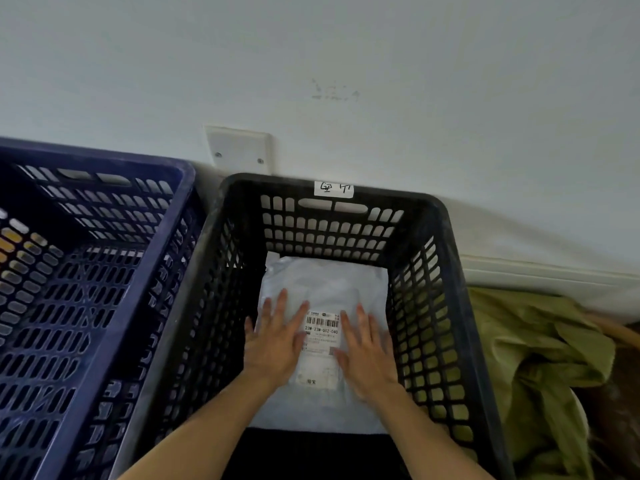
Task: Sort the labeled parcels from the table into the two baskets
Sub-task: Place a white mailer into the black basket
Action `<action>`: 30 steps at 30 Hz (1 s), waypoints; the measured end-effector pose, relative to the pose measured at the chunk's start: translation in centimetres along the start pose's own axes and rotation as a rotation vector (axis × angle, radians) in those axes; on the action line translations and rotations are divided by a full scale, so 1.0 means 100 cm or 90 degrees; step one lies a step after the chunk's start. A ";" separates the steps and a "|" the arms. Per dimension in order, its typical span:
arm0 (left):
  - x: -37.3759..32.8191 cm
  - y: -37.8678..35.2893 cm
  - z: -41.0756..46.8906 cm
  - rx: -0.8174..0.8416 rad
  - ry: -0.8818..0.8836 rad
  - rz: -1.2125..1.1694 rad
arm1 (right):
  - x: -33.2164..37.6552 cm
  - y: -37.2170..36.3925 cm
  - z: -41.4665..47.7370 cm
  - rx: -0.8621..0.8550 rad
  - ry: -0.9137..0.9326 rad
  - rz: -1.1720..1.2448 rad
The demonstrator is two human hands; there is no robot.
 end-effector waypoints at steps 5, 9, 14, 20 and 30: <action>-0.001 -0.033 -0.001 0.114 -0.041 0.103 | -0.004 -0.018 0.002 0.064 -0.036 0.041; -0.003 -0.032 0.001 0.141 -0.035 0.079 | -0.002 -0.021 0.000 0.077 -0.060 0.069; -0.005 -0.004 -0.003 0.141 -0.018 0.007 | 0.009 -0.003 0.000 0.065 -0.065 0.158; -0.019 0.084 -0.016 0.008 -0.057 -0.053 | 0.024 0.079 -0.006 -0.080 -0.037 0.362; 0.007 0.253 -0.098 -0.189 -0.169 -0.054 | 0.086 0.211 -0.071 -0.265 0.080 0.418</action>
Point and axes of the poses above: each hand's wrist, its own z-axis towards the middle knuckle, its own y-axis out of the back of the hand, x = y × z, the point moved 9 cm from there along z, towards the middle knuckle, and after that the axes turned 11 degrees about -y, right-handed, at the moved point
